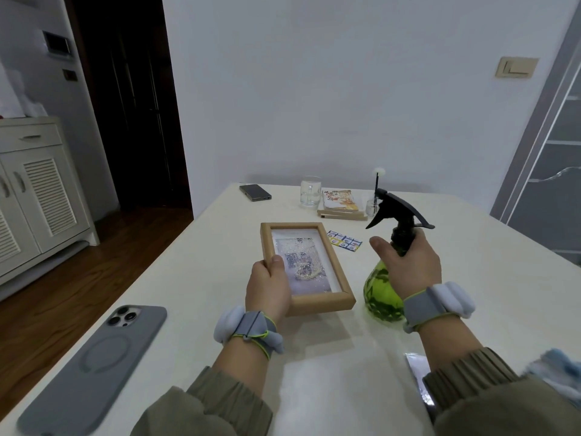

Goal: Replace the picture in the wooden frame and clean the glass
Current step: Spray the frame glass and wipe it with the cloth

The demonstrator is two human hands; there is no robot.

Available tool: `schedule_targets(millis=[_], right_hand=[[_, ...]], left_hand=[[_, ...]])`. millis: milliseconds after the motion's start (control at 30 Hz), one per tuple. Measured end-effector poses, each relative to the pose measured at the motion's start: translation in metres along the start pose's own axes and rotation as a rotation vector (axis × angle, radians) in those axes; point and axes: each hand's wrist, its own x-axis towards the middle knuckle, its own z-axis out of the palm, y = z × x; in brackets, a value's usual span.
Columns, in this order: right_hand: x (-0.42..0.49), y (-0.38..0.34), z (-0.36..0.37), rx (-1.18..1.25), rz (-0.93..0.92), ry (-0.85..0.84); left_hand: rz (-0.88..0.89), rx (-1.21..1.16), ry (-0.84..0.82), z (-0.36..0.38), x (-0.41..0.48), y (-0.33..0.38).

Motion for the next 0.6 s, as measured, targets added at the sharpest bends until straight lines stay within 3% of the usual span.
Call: schedule_targets(millis=[300,600], right_hand=[[0.002,0.008,-0.002,-0.164,0.096,-0.074],[-0.026,-0.008,-0.036,-0.407,0.119,-0.313]], left_hand=[[0.014,-0.001,-0.024,0.002,-0.005,0.001],[0.006,0.045,-0.11,-0.002,-0.048,0.005]])
